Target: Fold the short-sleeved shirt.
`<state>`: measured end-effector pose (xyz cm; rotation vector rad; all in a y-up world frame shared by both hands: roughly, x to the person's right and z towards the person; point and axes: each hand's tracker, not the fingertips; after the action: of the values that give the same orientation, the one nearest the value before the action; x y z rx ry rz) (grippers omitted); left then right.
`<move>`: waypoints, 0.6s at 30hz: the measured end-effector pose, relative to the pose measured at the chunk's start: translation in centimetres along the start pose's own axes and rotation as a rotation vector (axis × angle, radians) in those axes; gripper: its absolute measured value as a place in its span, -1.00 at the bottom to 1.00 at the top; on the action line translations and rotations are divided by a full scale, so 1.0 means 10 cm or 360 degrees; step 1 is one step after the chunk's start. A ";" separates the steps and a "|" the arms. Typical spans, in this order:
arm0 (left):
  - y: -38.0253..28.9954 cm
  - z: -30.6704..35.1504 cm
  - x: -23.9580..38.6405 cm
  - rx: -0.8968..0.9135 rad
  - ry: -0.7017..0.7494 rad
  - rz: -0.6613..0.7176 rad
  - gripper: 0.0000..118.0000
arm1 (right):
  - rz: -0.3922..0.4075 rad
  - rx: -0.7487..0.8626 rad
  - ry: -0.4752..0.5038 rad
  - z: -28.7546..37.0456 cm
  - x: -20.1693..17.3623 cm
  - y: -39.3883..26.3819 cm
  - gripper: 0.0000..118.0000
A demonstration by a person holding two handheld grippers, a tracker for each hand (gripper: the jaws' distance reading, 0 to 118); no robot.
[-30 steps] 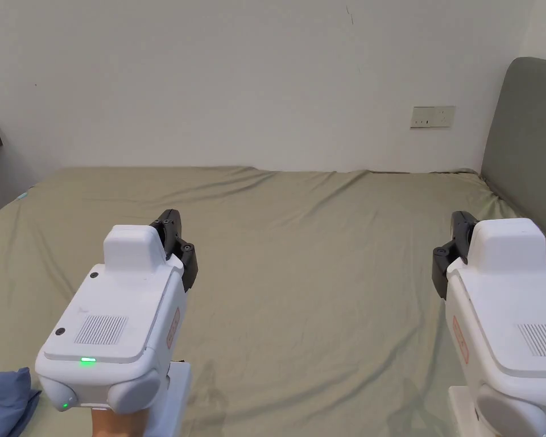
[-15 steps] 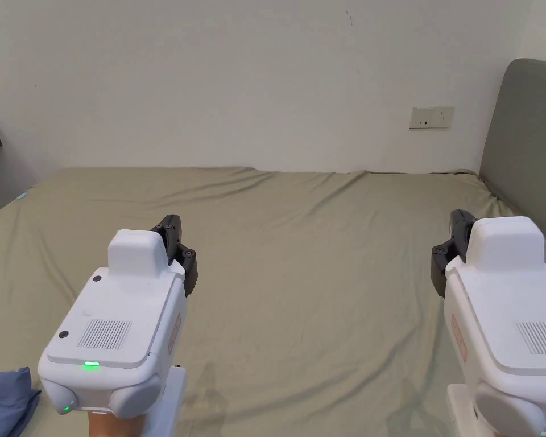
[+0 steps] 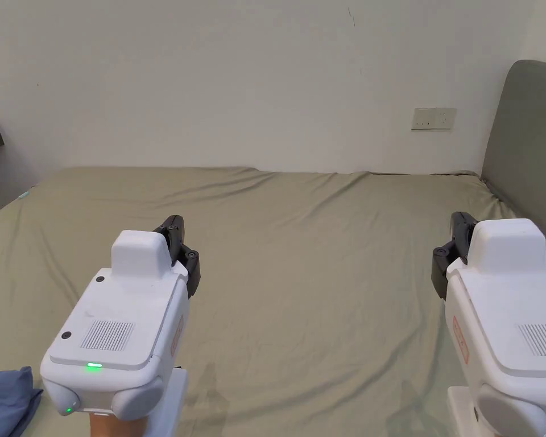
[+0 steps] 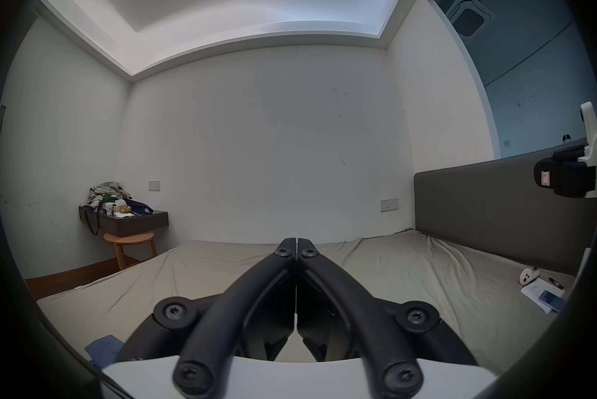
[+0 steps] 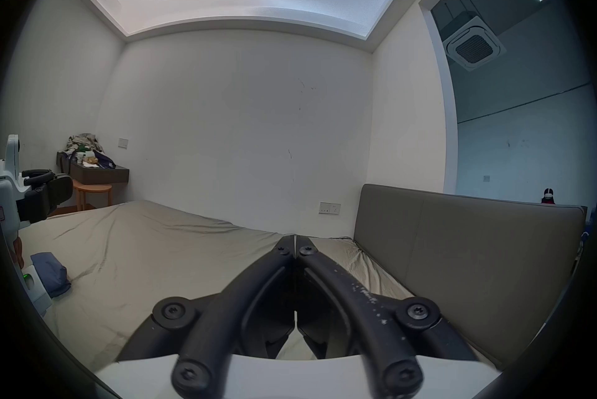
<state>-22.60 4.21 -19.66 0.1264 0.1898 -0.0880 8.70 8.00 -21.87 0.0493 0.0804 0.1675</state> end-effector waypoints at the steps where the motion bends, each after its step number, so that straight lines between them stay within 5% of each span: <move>1: 0.00 0.00 -0.01 -0.0003 -0.0003 -0.0002 -1.00 | 0.0005 0.0001 -0.0001 0.00 0.00 0.00 -0.97; 18: 0.00 0.01 0.00 -0.0003 -0.0005 -0.0007 -1.00 | 0.0007 0.0000 -0.0004 0.02 -0.02 0.00 -0.97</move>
<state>-22.57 4.14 -19.55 0.1237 0.1869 -0.0926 8.55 7.98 -21.65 0.0495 0.0779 0.1720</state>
